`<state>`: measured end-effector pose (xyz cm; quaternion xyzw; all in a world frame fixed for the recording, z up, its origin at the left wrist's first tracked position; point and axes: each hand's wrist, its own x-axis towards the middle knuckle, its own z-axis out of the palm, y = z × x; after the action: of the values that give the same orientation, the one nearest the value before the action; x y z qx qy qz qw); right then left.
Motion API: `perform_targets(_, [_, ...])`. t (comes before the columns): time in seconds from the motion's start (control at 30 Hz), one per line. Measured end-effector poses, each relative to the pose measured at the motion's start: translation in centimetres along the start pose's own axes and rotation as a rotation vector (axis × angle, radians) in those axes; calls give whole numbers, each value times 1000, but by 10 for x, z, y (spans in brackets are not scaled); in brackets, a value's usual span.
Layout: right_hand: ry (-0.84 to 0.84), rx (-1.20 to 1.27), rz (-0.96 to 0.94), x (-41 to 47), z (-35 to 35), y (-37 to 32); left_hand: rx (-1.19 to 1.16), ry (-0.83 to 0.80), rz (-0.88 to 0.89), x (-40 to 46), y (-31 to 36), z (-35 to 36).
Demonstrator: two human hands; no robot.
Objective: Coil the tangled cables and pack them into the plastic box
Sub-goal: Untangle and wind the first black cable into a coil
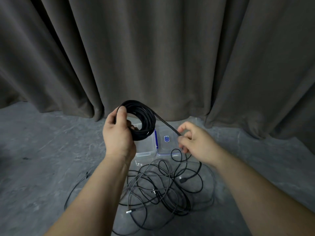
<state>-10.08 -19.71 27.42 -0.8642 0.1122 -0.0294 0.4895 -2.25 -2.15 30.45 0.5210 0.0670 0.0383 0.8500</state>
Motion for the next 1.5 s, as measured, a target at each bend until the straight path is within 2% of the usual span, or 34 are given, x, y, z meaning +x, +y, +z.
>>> perform_targets(0.1, [44, -73, -31, -3, -2, 3, 17, 12, 19, 3, 0, -2])
perform_targets(0.2, [50, -353, -167, -8, -4, -8, 140, 0, 94, 2, -2, -4])
perform_targets(0.3, [-66, -646, -266, -13, -5, -28, 326, -52, 187, -2, -6, -7])
perform_targets(0.4, [-225, -793, -268, -13, -2, -40, 484, -99, 244, -6, -7, -7])
perform_targets(0.47, [-266, -816, -339, -12, 1, -46, 566, -143, 284, -9, -9, -5])
perform_targets(0.57, [-245, -650, -470, -15, 5, -55, 651, -218, 263, -14, -14, -4])
perform_targets(0.67, [-30, -435, -559, -15, 3, -58, 635, -295, 135, -15, -19, -3])
perform_targets(0.73, [131, -356, -509, -13, -2, -56, 553, -384, 22, -20, -20, 0])
perform_targets(0.8, [198, -343, -370, -11, -7, -53, 454, -469, -110, -26, -18, 4])
perform_targets(0.93, [177, -374, -181, -11, -8, -48, 328, -589, -294, -28, -15, 4])
perform_targets(1.03, [111, -330, -178, -9, -9, -44, 277, -659, -351, -29, -13, 5])
perform_targets(1.1, [28, -184, -174, -7, -9, -41, 280, -684, -374, -32, -10, 7])
perform_targets(1.17, [-28, 9, -184, -6, -7, -36, 310, -683, -357, -32, -9, 7])
perform_targets(1.23, [12, 107, -199, -4, -2, -32, 354, -631, -338, -32, -8, 9])
perform_targets(1.4, [204, 198, -146, -2, 15, -33, 404, -372, -275, -32, -6, 19])
perform_targets(1.43, [254, 195, -135, -2, 18, -35, 363, -342, -296, -30, -6, 19])
perform_targets(1.5, [387, 196, -109, 0, 20, -35, 322, -384, -327, -29, -9, 17])
